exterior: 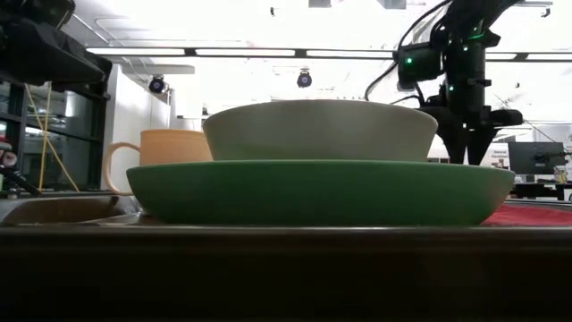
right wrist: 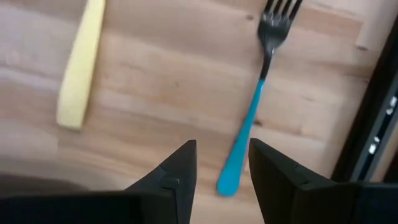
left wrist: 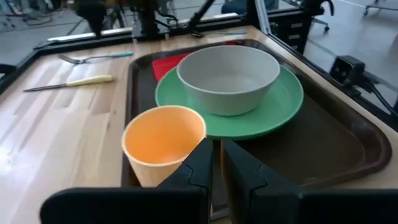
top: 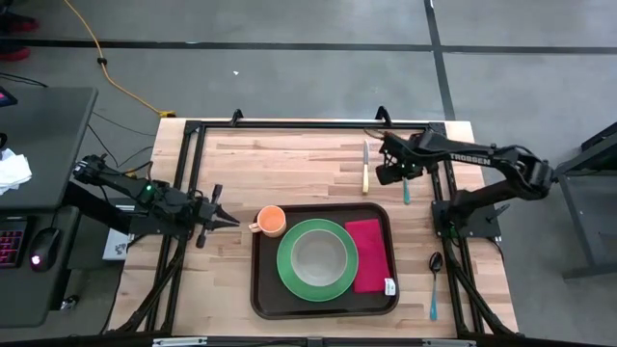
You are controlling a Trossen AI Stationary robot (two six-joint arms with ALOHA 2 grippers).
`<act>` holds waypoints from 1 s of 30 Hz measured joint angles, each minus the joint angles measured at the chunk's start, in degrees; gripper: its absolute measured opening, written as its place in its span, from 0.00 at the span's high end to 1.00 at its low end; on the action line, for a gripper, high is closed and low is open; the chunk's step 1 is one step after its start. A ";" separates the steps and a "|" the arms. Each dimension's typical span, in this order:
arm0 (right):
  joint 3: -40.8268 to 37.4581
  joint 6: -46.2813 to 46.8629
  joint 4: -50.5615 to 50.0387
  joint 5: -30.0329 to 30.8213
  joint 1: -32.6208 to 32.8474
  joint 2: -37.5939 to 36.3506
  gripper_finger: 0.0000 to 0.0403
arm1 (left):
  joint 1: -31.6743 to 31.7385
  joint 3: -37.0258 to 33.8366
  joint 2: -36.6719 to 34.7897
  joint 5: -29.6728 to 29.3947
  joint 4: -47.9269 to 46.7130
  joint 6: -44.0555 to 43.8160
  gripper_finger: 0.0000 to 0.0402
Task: Set up tray
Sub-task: Put the blue fork on the red napkin on the brown serving tray
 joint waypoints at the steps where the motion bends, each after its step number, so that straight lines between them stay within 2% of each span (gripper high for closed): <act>1: 0.00 -0.50 0.65 -0.14 -0.95 0.00 0.69 | 0.00 0.00 0.02 0.28 -0.16 0.02 0.84; 6: 0.00 -3.78 3.43 -1.95 -4.97 0.04 0.69 | 0.00 0.00 0.02 0.49 -0.41 0.89 0.84; 13: 0.00 -5.55 3.23 -0.71 -8.54 0.07 0.69 | 0.00 0.00 -0.13 1.49 -0.39 5.10 0.84; 30: 0.02 -6.93 4.02 0.58 -8.86 6.54 0.69 | 0.00 -0.02 -7.33 1.49 -5.80 7.14 0.84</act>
